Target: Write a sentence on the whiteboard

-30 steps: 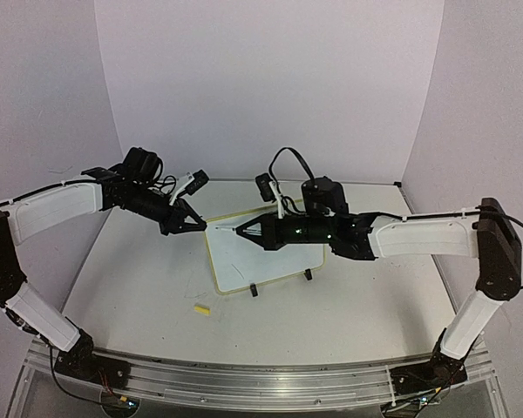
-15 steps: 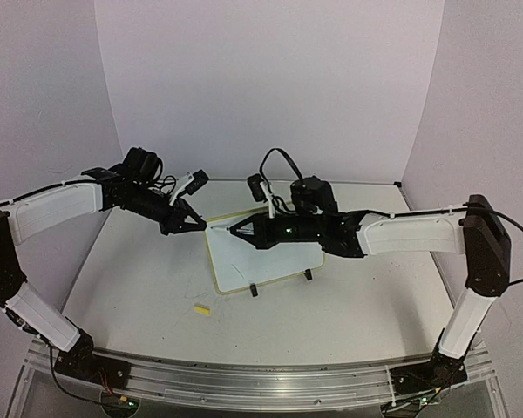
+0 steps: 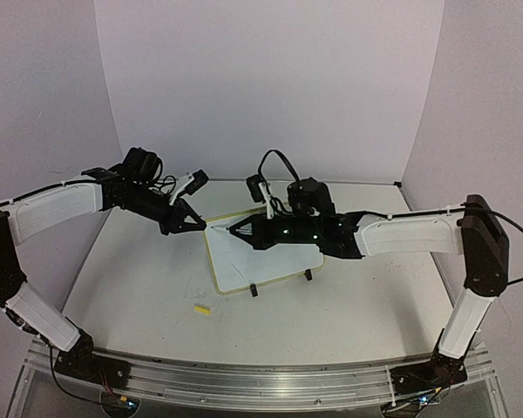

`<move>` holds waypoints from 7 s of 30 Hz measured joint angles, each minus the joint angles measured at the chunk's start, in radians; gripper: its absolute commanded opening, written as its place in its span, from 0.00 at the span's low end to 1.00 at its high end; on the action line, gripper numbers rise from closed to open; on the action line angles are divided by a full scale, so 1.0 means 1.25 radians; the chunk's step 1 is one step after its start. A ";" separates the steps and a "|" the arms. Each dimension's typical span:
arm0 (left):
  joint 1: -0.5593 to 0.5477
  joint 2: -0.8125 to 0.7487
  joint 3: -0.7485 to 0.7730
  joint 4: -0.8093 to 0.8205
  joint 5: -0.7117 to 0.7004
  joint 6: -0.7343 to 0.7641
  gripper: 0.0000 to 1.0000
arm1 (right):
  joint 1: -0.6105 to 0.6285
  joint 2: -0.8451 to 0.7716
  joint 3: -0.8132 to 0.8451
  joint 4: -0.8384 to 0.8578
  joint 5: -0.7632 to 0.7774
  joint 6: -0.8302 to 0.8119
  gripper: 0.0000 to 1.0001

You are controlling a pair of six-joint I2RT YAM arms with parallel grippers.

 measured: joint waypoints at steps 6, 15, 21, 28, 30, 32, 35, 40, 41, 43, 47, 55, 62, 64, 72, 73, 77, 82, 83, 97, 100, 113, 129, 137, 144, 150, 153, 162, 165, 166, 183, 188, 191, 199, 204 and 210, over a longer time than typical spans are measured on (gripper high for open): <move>0.000 0.000 0.000 0.000 -0.002 0.000 0.00 | 0.000 0.000 -0.030 0.000 0.005 0.000 0.00; 0.000 0.000 0.000 0.000 -0.001 0.000 0.00 | 0.002 -0.011 -0.049 0.002 -0.006 0.000 0.00; 0.000 0.000 0.000 0.000 -0.001 0.000 0.00 | 0.001 -0.057 -0.078 0.029 -0.027 0.003 0.00; 0.000 0.000 0.000 0.000 -0.001 0.000 0.00 | 0.001 -0.071 -0.079 0.046 -0.009 0.004 0.00; 0.000 0.000 0.000 0.000 -0.001 0.000 0.00 | 0.001 -0.070 -0.078 0.046 -0.003 0.005 0.00; 0.000 0.000 0.000 0.000 -0.001 0.000 0.00 | 0.001 -0.066 -0.077 0.045 0.006 0.007 0.00; 0.000 0.000 0.000 0.000 -0.001 0.000 0.00 | 0.001 -0.063 -0.076 0.041 0.019 0.007 0.00; 0.000 0.000 0.000 0.000 -0.001 0.000 0.00 | 0.001 -0.058 -0.074 0.036 0.042 0.009 0.00; 0.000 0.000 0.000 0.000 -0.001 0.000 0.00 | 0.001 -0.056 -0.074 0.036 0.046 0.009 0.00; 0.000 0.000 0.000 0.000 -0.001 0.000 0.00 | 0.001 -0.052 -0.074 0.035 0.052 0.010 0.00; 0.000 0.000 0.000 0.000 -0.002 -0.001 0.00 | 0.002 -0.042 -0.066 0.026 0.054 0.009 0.00; 0.002 0.000 0.000 0.000 -0.008 -0.002 0.00 | 0.003 -0.008 -0.040 0.011 0.024 0.009 0.00; 0.002 0.000 0.000 0.000 -0.009 -0.004 0.00 | 0.003 0.001 -0.040 0.006 0.015 0.009 0.00; 0.002 0.000 0.000 0.000 -0.009 -0.004 0.00 | 0.003 0.001 -0.040 0.006 0.015 0.009 0.00; 0.002 0.000 0.000 0.000 -0.009 -0.004 0.00 | 0.003 0.001 -0.040 0.006 0.014 0.010 0.00; 0.002 0.000 0.000 0.000 -0.009 -0.004 0.00 | 0.003 0.001 -0.040 0.006 0.014 0.012 0.00; 0.002 0.000 0.000 0.000 -0.009 -0.004 0.00 | 0.003 0.001 -0.041 0.006 0.012 0.016 0.00; 0.002 0.000 0.000 0.000 -0.008 -0.004 0.00 | 0.003 0.001 -0.046 0.006 0.010 0.022 0.00; 0.002 0.000 0.000 0.000 -0.008 -0.004 0.00 | 0.003 0.002 -0.050 0.006 0.010 0.022 0.00; 0.002 0.000 0.000 0.000 -0.008 -0.003 0.00 | 0.003 0.014 -0.068 -0.004 -0.010 0.024 0.00; 0.001 0.000 0.000 0.000 -0.008 -0.003 0.00 | 0.003 0.012 -0.074 0.002 -0.022 0.024 0.00; 0.001 0.000 0.000 0.000 -0.008 -0.003 0.00 | 0.002 -0.091 -0.123 0.046 -0.013 0.037 0.00; 0.001 0.000 0.000 0.000 -0.008 -0.003 0.00 | 0.002 -0.049 -0.104 0.015 0.029 0.033 0.00; 0.001 0.000 0.000 0.000 -0.008 -0.004 0.00 | 0.002 -0.038 -0.087 0.012 0.046 0.033 0.00; 0.002 0.000 0.000 0.000 -0.010 -0.004 0.00 | 0.002 -0.018 -0.062 0.009 0.033 0.028 0.00; 0.002 0.000 0.000 0.000 -0.011 -0.004 0.00 | 0.002 -0.011 -0.061 0.004 0.023 0.027 0.00; 0.002 0.000 0.000 0.000 -0.010 -0.004 0.00 | 0.002 -0.011 -0.067 0.004 0.023 0.028 0.00; 0.002 0.000 0.000 0.000 -0.011 -0.004 0.00 | 0.004 -0.012 -0.094 -0.012 0.034 0.028 0.00; 0.002 0.000 0.000 0.000 -0.011 -0.004 0.00 | 0.004 -0.018 -0.094 -0.017 0.040 0.027 0.00; 0.002 0.000 0.000 0.000 -0.011 -0.004 0.00 | 0.004 -0.020 -0.094 -0.018 0.042 0.027 0.00; 0.002 0.000 0.000 0.000 -0.011 -0.004 0.00 | 0.004 -0.033 -0.081 -0.027 0.055 0.020 0.00; 0.002 0.000 0.000 0.000 -0.011 -0.004 0.00 | 0.004 -0.033 -0.071 -0.029 0.055 0.018 0.00; 0.002 0.000 0.000 0.000 -0.011 -0.004 0.00 | 0.004 -0.033 -0.069 -0.028 0.054 0.018 0.00; 0.001 0.000 0.000 0.000 -0.010 -0.004 0.00 | 0.004 -0.034 -0.069 -0.020 0.048 0.018 0.00; 0.001 0.000 0.000 0.000 -0.009 -0.004 0.00 | 0.003 -0.051 -0.073 0.006 0.026 0.020 0.00; 0.001 0.000 0.000 0.000 -0.009 -0.004 0.00 | 0.003 -0.078 -0.082 0.034 0.012 0.021 0.00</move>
